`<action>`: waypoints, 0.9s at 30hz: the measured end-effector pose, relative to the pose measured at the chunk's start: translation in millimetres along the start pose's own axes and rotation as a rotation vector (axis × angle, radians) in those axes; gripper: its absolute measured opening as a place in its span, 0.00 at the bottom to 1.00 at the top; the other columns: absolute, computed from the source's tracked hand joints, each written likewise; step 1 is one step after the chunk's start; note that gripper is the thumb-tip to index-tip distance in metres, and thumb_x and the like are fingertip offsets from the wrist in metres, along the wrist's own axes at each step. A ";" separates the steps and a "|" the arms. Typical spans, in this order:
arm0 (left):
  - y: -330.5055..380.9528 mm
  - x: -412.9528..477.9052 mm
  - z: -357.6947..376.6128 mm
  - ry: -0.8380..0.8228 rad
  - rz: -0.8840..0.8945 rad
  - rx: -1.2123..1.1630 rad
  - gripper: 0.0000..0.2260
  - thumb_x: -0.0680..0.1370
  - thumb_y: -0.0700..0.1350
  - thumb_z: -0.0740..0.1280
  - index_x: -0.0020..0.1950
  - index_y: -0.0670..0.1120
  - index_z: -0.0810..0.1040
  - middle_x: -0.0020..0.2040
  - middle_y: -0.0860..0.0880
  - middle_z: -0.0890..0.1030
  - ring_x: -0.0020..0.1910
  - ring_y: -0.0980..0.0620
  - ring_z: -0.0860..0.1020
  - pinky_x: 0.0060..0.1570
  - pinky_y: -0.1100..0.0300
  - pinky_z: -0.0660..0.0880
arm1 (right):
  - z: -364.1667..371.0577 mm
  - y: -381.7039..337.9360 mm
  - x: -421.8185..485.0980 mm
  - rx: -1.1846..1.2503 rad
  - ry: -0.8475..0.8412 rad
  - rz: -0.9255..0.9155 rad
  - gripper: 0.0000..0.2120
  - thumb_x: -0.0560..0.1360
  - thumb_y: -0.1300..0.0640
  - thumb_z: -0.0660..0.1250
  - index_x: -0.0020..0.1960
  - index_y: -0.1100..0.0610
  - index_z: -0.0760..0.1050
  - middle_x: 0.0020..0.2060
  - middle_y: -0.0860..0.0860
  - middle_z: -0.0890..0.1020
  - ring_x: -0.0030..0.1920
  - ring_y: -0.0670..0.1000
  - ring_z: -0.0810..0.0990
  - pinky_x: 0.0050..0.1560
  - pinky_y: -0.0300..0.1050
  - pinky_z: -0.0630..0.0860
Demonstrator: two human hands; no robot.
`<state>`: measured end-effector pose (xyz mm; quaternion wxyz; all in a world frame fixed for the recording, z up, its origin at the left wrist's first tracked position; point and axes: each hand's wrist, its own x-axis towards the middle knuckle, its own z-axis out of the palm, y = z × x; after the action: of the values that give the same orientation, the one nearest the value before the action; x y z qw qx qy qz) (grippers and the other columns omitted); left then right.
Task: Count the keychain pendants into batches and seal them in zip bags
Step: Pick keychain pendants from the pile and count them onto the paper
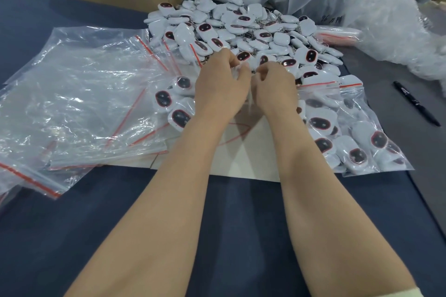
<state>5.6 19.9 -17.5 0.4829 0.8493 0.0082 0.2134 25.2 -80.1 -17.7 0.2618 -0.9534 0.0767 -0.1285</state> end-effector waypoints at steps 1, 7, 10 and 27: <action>0.1 -0.1 -0.1 0.001 -0.002 -0.005 0.05 0.78 0.48 0.63 0.46 0.48 0.73 0.47 0.52 0.78 0.46 0.54 0.72 0.42 0.62 0.64 | -0.1 -1.3 0.0 0.076 0.035 0.002 0.14 0.79 0.55 0.59 0.62 0.57 0.74 0.58 0.56 0.79 0.59 0.57 0.76 0.59 0.49 0.71; 0.8 -0.9 -0.3 -0.001 -0.002 -0.020 0.05 0.78 0.48 0.63 0.46 0.47 0.72 0.47 0.52 0.78 0.46 0.53 0.72 0.43 0.62 0.64 | 3.3 3.2 5.6 -0.258 -0.054 0.142 0.27 0.79 0.55 0.58 0.76 0.59 0.57 0.76 0.64 0.54 0.77 0.62 0.48 0.76 0.57 0.43; 0.5 -0.6 -0.6 0.004 0.002 -0.020 0.04 0.78 0.48 0.63 0.46 0.48 0.72 0.47 0.52 0.77 0.46 0.53 0.72 0.43 0.62 0.64 | 5.4 2.5 3.1 -0.288 -0.091 0.125 0.25 0.78 0.58 0.58 0.73 0.59 0.61 0.76 0.64 0.54 0.76 0.62 0.52 0.75 0.60 0.45; 0.3 -1.8 0.5 0.006 -0.002 -0.022 0.05 0.77 0.49 0.63 0.46 0.48 0.73 0.45 0.52 0.77 0.45 0.52 0.73 0.42 0.61 0.66 | 10.1 -5.9 1.6 -0.191 -0.059 -0.072 0.10 0.78 0.60 0.60 0.59 0.57 0.71 0.60 0.58 0.74 0.61 0.59 0.72 0.59 0.51 0.67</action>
<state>4.1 18.9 -18.0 0.4926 0.8432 0.0082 0.2153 30.1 -70.6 -22.7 0.1671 -0.9796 0.0464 -0.1018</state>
